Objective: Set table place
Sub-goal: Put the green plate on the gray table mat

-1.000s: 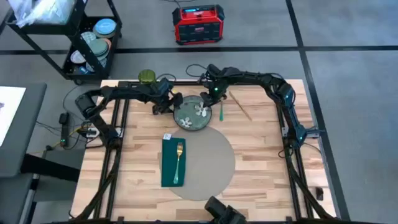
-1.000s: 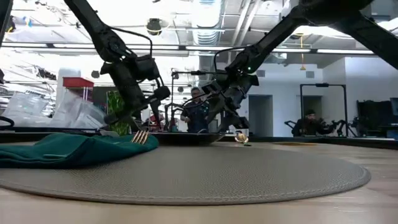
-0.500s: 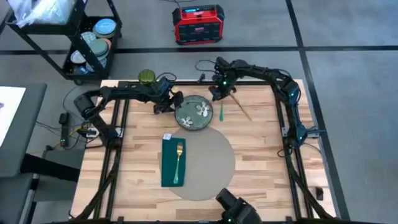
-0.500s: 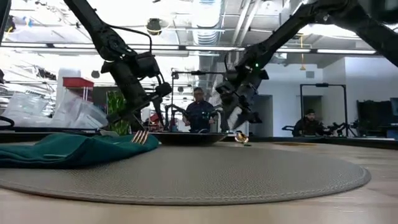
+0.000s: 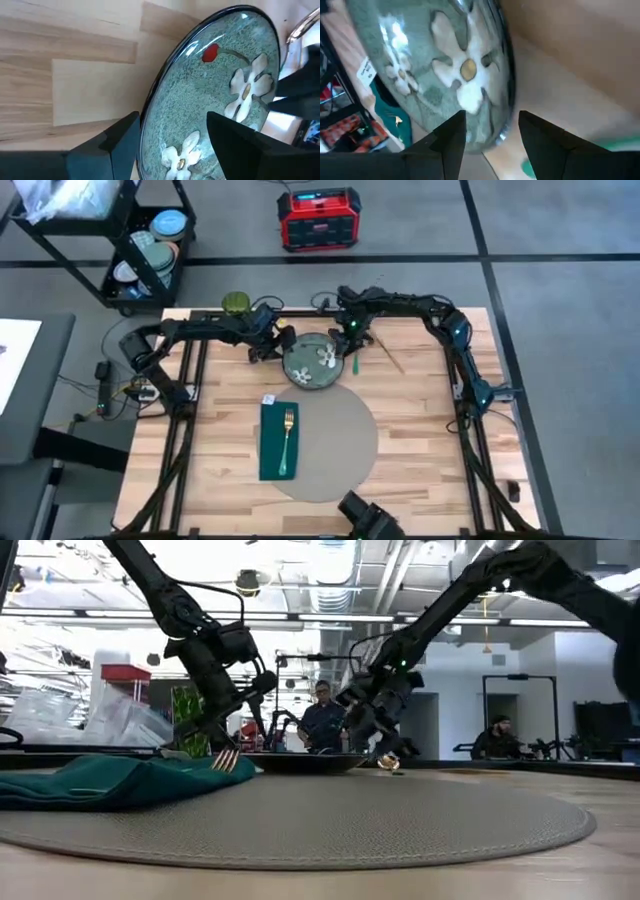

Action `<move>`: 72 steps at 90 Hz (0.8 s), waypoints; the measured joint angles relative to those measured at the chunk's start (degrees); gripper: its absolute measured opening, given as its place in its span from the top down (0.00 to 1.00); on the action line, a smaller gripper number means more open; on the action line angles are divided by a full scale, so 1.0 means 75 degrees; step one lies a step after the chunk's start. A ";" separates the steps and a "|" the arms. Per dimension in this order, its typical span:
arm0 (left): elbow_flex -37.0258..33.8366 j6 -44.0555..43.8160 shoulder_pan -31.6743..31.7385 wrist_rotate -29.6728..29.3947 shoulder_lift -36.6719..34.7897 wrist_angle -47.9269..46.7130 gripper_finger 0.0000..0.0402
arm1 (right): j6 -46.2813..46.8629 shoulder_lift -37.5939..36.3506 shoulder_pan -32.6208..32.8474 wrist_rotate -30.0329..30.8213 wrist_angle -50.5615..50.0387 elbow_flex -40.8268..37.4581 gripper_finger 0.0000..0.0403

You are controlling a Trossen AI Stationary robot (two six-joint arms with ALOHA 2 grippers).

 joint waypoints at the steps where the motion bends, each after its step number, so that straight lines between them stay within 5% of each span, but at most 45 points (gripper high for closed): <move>1: -0.0001 0.0001 0.0000 0.0000 0.0000 0.0015 0.47 | 0.0002 0.0002 0.0014 0.0017 0.0006 0.0014 0.58; 19: -0.0007 -0.0061 -0.0033 -0.0020 -0.0003 0.0297 0.47 | 0.0387 -0.0025 0.0043 -0.0064 0.0273 0.0089 0.61; 48: -0.0001 -0.0097 -0.0260 0.0025 -0.0003 0.0358 0.59 | 0.0330 -0.0028 0.0318 -0.0288 0.0409 0.0088 0.97; 72: -0.0001 0.0593 -0.0271 0.0012 -0.0056 -0.0012 0.79 | 0.0254 -0.0040 0.0363 -0.0260 0.0472 0.0099 0.95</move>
